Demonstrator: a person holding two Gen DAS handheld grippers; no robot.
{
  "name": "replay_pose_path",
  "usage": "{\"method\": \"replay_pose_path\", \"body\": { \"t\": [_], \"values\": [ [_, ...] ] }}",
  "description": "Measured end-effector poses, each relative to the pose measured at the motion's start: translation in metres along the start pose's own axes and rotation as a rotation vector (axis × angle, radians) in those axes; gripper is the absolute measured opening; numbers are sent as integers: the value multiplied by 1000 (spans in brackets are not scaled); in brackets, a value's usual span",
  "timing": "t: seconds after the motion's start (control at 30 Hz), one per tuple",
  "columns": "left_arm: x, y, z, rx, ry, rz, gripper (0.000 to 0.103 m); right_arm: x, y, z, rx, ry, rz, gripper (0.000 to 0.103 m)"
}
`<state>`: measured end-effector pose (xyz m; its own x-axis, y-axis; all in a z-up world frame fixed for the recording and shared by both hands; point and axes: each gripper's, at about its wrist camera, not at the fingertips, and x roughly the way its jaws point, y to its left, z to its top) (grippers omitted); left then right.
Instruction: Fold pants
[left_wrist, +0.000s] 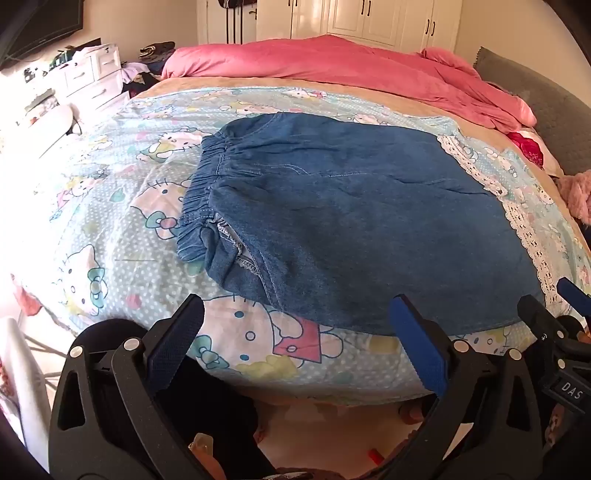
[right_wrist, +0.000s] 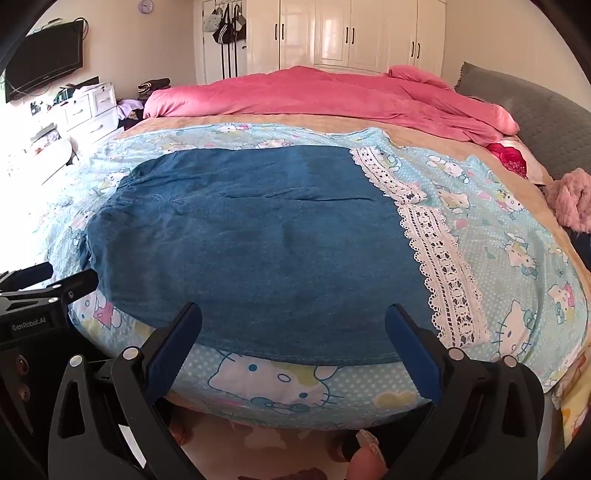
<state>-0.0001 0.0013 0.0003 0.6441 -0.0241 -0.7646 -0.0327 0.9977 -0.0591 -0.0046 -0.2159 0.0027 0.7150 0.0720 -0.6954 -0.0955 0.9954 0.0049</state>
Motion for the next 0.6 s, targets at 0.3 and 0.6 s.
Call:
{"method": "replay_pose_path", "body": {
  "t": [0.3, 0.6],
  "values": [
    [-1, -4, 1, 22, -4, 17, 94, 2, 1, 1, -26, 5, -3, 99],
    [1, -3, -1, 20, -5, 21, 94, 3, 5, -1, -31, 4, -1, 99]
  ]
}}
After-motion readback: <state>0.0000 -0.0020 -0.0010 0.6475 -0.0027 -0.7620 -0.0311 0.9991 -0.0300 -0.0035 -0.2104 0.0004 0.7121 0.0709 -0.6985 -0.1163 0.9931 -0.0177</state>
